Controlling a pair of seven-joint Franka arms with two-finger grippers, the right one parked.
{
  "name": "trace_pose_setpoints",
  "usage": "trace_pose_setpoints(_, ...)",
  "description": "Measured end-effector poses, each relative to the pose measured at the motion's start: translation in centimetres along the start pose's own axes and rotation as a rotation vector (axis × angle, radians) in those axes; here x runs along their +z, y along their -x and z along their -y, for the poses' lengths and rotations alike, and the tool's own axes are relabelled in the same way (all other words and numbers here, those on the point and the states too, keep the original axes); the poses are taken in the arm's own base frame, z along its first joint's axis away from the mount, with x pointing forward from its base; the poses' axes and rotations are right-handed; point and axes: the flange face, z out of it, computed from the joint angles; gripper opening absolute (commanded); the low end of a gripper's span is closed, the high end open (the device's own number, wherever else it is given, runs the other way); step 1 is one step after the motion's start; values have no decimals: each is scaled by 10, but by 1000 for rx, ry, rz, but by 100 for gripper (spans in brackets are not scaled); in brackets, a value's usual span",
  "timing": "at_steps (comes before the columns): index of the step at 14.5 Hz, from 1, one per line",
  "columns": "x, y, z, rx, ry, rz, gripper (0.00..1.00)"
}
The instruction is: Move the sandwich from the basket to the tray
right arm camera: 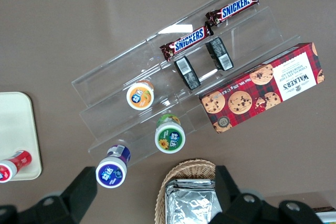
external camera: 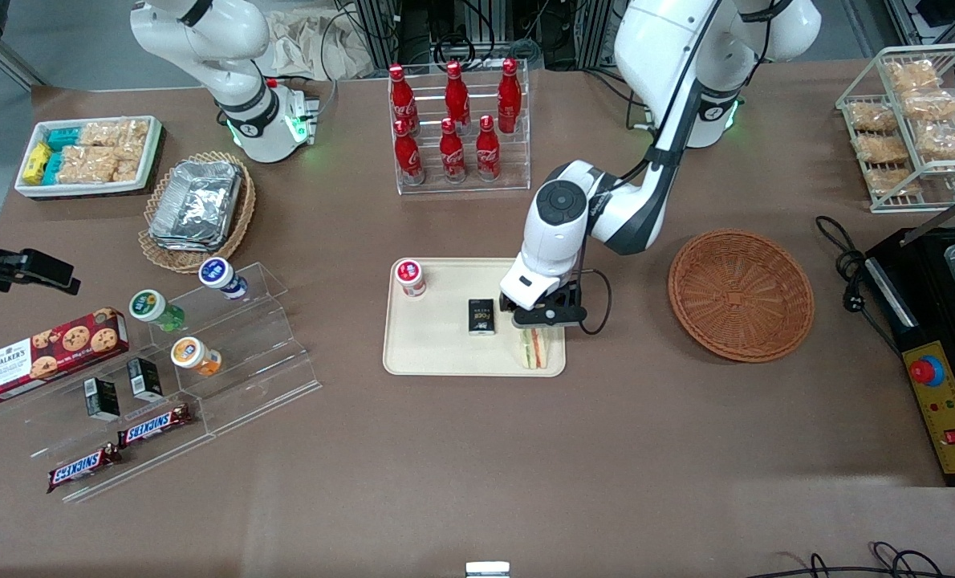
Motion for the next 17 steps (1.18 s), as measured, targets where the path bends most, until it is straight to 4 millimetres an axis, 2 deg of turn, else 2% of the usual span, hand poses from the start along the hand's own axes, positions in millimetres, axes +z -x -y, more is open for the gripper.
trace_pose_setpoints(3,-49,-29,16,0,8,11,100)
trace_pose_setpoints(6,-124,-68,44,-18,11,45,100)
trace_pose_setpoints(9,-208,-114,89,5,-1,47,100)
trace_pose_setpoints(11,-249,-139,125,27,-14,24,100)
trace_pose_setpoints(13,-276,-160,170,49,-15,-2,100)
trace_pose_setpoints(17,-297,-182,264,34,-31,14,100)
